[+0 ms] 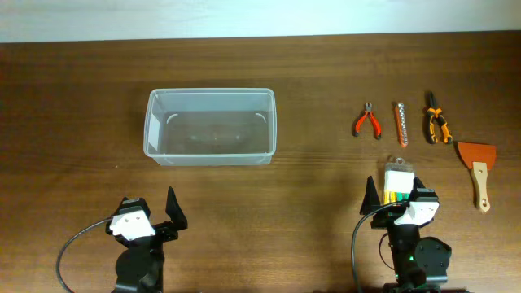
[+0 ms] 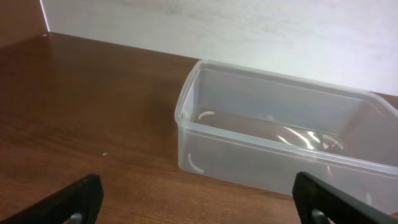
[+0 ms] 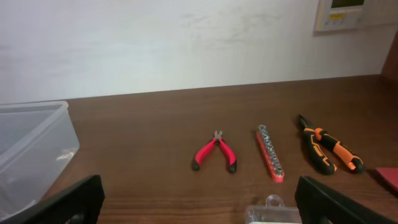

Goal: Pack container

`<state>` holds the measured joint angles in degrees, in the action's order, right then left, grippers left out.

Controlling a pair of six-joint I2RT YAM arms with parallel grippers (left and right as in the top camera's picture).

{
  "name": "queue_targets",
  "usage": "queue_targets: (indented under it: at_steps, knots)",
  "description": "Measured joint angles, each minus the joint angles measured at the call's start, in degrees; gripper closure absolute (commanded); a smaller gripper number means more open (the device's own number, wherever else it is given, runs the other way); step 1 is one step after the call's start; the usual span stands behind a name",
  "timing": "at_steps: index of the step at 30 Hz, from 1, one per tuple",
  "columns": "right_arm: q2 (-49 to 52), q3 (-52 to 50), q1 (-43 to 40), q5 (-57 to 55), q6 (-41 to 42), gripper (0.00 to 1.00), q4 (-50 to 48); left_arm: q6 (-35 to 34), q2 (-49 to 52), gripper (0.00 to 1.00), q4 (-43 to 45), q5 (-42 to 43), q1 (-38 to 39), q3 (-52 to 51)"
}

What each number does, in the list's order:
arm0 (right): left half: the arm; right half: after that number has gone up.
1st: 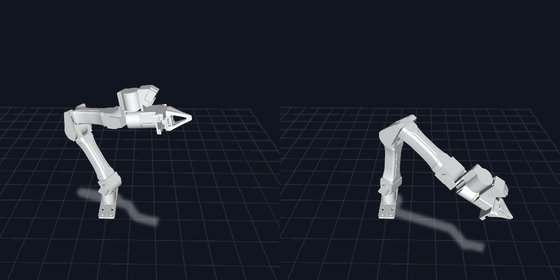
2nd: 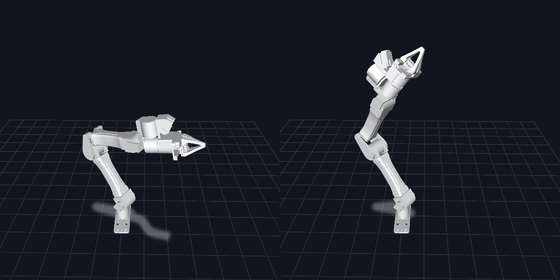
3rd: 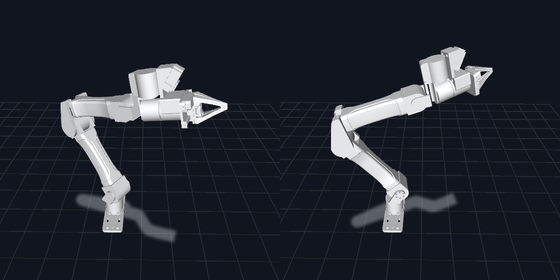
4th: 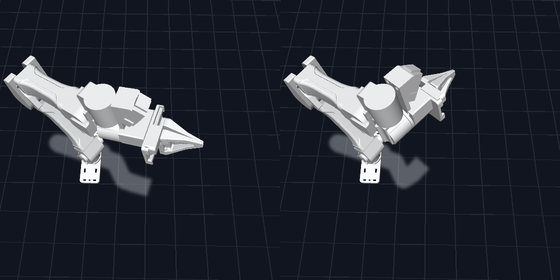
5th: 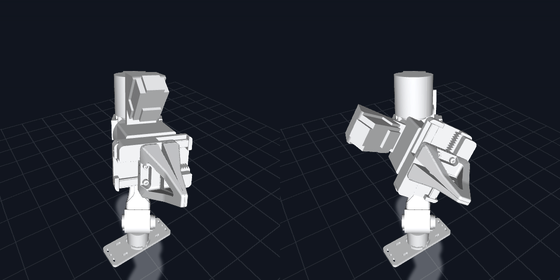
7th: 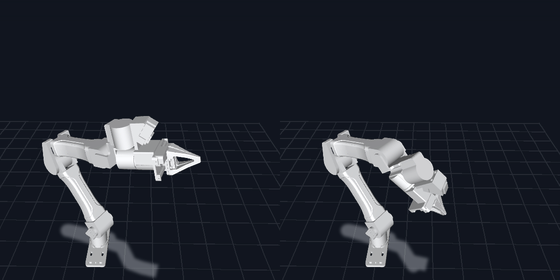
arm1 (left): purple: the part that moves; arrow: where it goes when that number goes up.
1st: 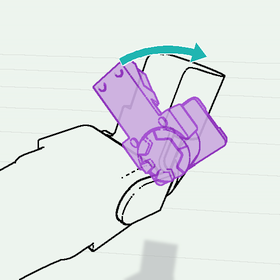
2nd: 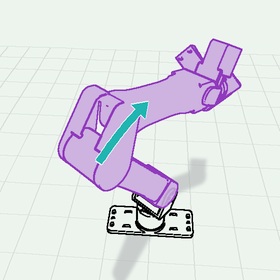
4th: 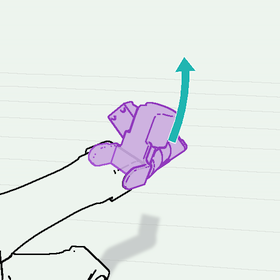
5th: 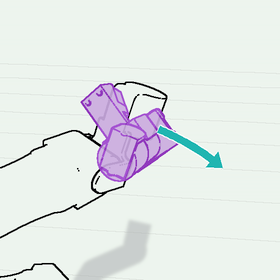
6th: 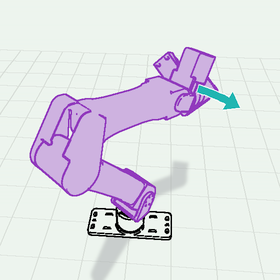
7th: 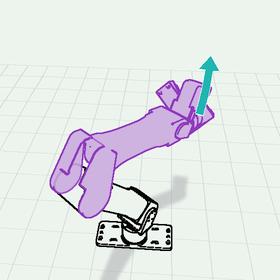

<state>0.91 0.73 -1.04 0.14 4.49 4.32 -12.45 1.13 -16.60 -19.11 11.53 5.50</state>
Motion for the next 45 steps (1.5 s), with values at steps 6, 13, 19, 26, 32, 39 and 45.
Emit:
queue_targets:
  at_steps: [6,13,19,26,32,39,45]
  knots:
    - [-0.07,0.0,0.0,-1.73,-1.81,0.01,-0.09,7.32,-0.28,0.01,7.06,14.01,-11.34,-1.73]
    - [-0.07,0.0,0.0,-1.79,-2.14,0.01,-0.09,9.51,-0.28,0.01,7.04,18.34,-11.34,-1.95]
    - [-0.07,0.0,0.0,-1.79,-2.16,0.01,-0.09,9.73,-0.28,0.01,7.04,18.78,-11.34,-1.97]
    - [-0.07,0.0,0.0,-1.79,-2.19,0.01,-0.09,9.88,-0.28,0.01,7.06,18.78,-11.34,-1.97]
    - [-0.07,0.0,0.0,-1.79,-2.14,0.01,-0.09,9.88,-0.28,0.01,7.04,18.78,-11.34,-1.97]
    - [-0.07,0.0,0.0,-1.79,-2.16,0.01,-0.09,9.88,-0.28,0.01,7.04,18.8,-11.34,-1.97]
    - [-0.07,0.0,0.0,-1.79,-2.21,0.01,-0.09,9.88,-0.28,0.01,7.04,18.8,-11.34,-1.97]
